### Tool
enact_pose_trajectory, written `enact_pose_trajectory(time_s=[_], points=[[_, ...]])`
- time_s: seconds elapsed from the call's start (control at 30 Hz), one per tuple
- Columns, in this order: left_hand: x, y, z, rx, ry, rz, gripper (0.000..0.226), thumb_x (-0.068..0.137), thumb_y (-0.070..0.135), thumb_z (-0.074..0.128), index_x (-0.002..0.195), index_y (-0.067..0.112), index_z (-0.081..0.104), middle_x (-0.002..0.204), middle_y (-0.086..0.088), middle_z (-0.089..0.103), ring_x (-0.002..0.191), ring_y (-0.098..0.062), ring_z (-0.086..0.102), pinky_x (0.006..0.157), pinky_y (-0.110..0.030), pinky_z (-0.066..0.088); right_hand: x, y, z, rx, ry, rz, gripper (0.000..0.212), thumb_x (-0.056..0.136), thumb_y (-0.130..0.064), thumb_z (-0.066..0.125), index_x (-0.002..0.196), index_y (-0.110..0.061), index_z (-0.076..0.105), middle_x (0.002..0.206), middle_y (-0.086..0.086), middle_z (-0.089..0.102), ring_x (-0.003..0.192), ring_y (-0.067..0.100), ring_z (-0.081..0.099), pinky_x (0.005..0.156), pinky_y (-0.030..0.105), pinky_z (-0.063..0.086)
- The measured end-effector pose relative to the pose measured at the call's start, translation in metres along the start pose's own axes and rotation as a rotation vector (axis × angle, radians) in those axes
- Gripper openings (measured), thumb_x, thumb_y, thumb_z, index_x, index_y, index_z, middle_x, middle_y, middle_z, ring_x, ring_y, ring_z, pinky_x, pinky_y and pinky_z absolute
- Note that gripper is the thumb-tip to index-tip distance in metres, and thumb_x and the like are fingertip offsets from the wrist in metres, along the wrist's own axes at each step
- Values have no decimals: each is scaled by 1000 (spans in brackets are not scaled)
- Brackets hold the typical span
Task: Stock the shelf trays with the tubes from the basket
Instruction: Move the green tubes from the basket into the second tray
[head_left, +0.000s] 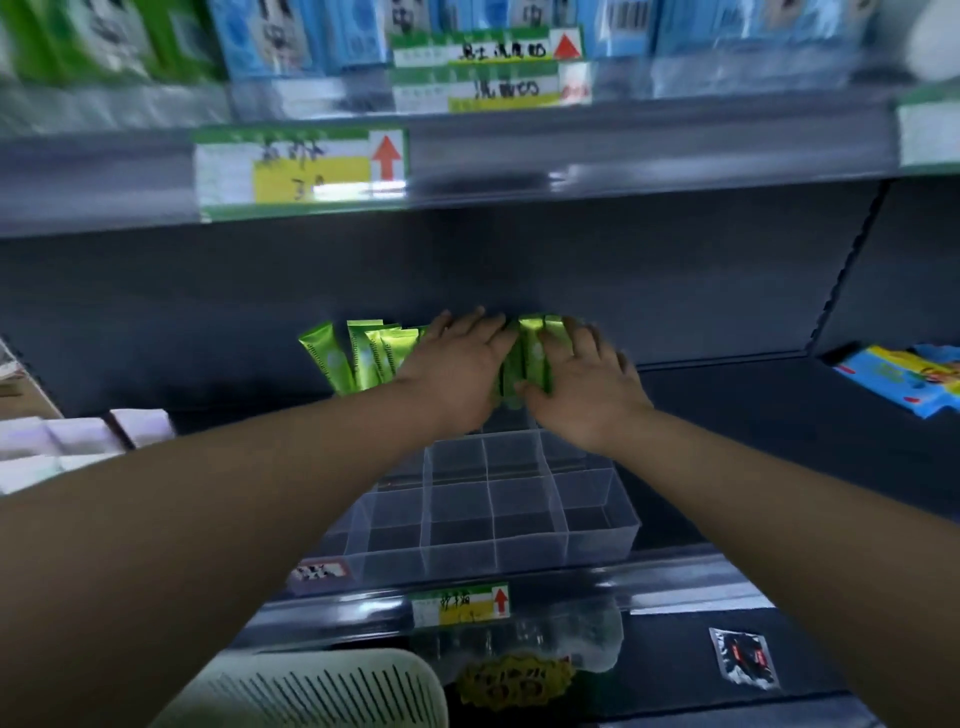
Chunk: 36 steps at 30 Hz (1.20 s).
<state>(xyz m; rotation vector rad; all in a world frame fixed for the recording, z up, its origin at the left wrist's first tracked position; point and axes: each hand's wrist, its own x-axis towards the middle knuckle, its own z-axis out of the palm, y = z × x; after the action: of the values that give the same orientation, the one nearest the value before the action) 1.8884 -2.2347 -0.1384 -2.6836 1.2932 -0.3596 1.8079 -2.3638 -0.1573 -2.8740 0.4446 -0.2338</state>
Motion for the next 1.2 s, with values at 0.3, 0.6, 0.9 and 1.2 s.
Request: enact_pose_trajectory(time_s=[0.3,0.6,0.9,1.2], points=[[-83,-21,-12,-1,-23,-73,73,92,44,41,150,23,3,159,0,1,147,-23,-4,119,-47,-1,-48,-54,1,2,-6,-78,74,92,-58,32,150,-29,-2,159,2,-8,146,26,-9,117,53,2],[-171,-30,-8,-12,-43,-237,77,91,52,38,150,22,-2,159,-1,-6,146,-23,-9,118,-52,0,-94,-111,9,-24,-42,-181,76,93,-59,33,150,-28,-7,158,-1,-15,145,24,-15,118,50,-1],[-257,-46,7,-58,-12,-367,82,90,55,40,151,20,-3,159,-1,-6,146,-22,-10,119,-49,-1,-134,-153,29,-54,-48,-281,78,93,-58,34,150,-26,-8,158,-2,-14,145,21,-16,119,48,-2],[-318,-48,38,-54,-38,-409,81,91,55,36,150,19,-5,159,-3,-6,147,-23,-9,119,-49,0,-172,-184,70,-52,-90,-366,78,93,-57,35,151,-26,-8,158,-1,-15,145,20,-17,119,45,-3]])
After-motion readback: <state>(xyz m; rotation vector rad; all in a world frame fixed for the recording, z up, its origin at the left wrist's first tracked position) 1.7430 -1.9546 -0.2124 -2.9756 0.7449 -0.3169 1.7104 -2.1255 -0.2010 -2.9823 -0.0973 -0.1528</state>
